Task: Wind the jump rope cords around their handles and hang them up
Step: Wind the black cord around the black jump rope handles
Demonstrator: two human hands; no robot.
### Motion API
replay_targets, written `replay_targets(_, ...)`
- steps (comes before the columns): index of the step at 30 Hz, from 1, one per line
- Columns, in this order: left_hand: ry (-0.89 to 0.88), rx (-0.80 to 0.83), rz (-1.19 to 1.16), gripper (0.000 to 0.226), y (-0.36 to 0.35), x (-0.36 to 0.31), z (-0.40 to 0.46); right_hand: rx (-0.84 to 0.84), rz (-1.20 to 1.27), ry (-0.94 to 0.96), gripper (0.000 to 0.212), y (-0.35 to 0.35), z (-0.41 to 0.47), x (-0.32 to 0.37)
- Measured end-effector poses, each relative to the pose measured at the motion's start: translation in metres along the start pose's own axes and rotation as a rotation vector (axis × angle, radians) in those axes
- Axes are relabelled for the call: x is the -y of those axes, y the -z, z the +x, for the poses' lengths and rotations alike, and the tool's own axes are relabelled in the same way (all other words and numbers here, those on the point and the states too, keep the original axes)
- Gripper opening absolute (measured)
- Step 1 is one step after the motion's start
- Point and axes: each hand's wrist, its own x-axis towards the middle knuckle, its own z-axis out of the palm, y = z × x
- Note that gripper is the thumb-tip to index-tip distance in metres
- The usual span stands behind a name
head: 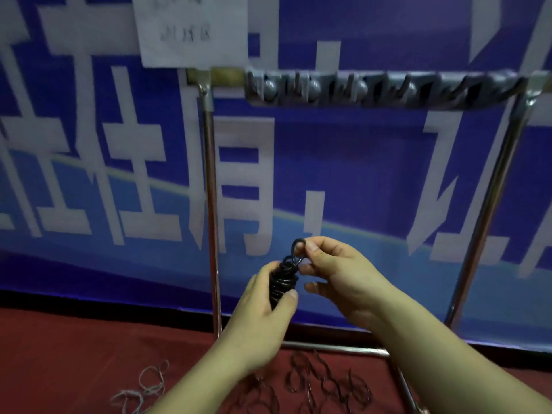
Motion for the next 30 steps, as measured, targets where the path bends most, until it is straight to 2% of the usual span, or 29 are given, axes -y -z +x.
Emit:
replay_targets(4, -0.095, -0.135, 0.085, 0.048, 0.028, -0.026, 0.032, 0.000, -0.012, 0.047, 0.020, -0.011, 0.021, 0.040)
replay_targets(8, -0.185, -0.211, 0.168, 0.050, 0.051, -0.049, 0.062, -0.035, 0.015, 0.104, 0.016, -0.026, 0.043, 0.076)
replay_targets(15, -0.182, -0.203, 0.079, 0.046, 0.090, -0.097, 0.109, -0.174, 0.075, 0.220, 0.012, -0.054, 0.090, 0.139)
replay_targets(18, -0.225, -0.252, 0.012, 0.038, 0.104, -0.108, 0.126, -0.173, 0.093, 0.236, 0.008, -0.064, 0.105, 0.160)
replay_targets(22, -0.230, -0.333, -0.072, 0.063, 0.120, -0.114, 0.138, -0.165, 0.079, 0.265, 0.010, -0.077, 0.120, 0.177)
replay_targets(30, -0.334, -0.394, -0.071, 0.037, 0.131, -0.132, 0.154, -0.259, 0.204, 0.333, 0.013, -0.086, 0.131, 0.198)
